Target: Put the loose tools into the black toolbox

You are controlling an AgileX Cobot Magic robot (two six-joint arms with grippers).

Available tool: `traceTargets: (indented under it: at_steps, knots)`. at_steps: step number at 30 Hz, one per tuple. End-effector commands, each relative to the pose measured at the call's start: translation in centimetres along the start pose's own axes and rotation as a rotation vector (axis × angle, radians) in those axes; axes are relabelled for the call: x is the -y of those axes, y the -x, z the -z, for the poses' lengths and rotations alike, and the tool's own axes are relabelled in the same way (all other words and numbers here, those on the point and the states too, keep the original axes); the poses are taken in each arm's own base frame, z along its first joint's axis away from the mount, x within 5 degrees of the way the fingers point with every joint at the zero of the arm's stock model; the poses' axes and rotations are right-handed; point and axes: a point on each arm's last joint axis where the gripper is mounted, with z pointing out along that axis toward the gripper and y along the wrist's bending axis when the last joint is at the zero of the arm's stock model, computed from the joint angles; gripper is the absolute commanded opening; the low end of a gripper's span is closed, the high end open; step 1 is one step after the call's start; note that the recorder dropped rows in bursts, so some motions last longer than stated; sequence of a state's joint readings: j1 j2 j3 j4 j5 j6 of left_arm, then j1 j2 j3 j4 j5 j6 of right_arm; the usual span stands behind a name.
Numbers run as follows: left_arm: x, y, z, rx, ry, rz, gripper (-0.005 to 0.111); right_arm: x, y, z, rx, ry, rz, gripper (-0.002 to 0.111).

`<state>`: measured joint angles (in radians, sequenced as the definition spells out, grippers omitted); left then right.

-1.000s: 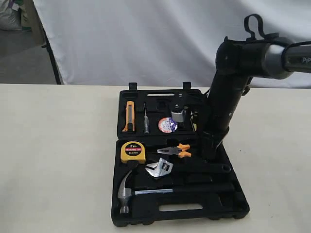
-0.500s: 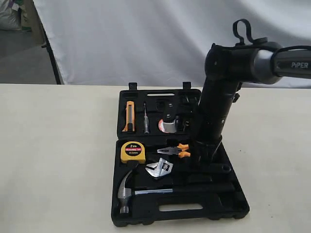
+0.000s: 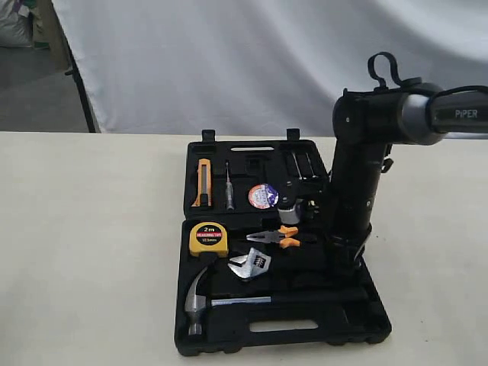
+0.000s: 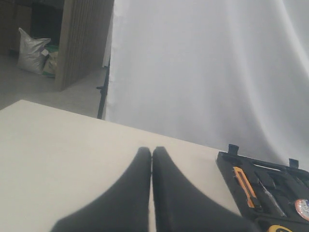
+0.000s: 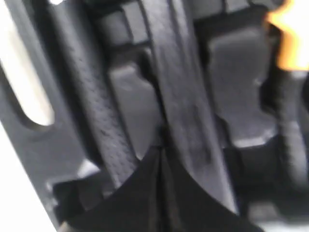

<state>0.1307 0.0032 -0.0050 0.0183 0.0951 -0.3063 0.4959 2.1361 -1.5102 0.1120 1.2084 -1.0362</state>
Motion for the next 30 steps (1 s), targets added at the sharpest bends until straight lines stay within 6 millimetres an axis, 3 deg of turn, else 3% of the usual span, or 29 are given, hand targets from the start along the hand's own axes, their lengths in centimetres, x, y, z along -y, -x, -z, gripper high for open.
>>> traceTargets:
  at_steps: [1, 13, 17, 23, 30]
  knots:
    - [-0.1, 0.2, 0.0, 0.02, 0.021, 0.0, 0.001, 0.7, -0.3, -0.3, -0.011, -0.042, 0.0, 0.0]
    - [-0.1, 0.2, 0.0, 0.02, 0.021, 0.0, 0.001, 0.9, -0.8, -0.1, -0.033, -0.056, -0.009, 0.0]
    - [-0.1, 0.2, 0.0, 0.02, 0.021, 0.0, 0.001, -0.2, -0.8, 2.2, 0.012, -0.049, -0.02, 0.0]
    - [-0.1, 0.2, 0.0, 0.02, 0.021, 0.0, 0.001, -1.1, 1.7, 3.9, 0.319, -0.04, 0.084, 0.0]
    - [-0.1, 0.2, 0.0, 0.02, 0.021, 0.0, 0.001, -1.4, 4.4, 2.5, 0.356, -0.1, 0.163, 0.0]
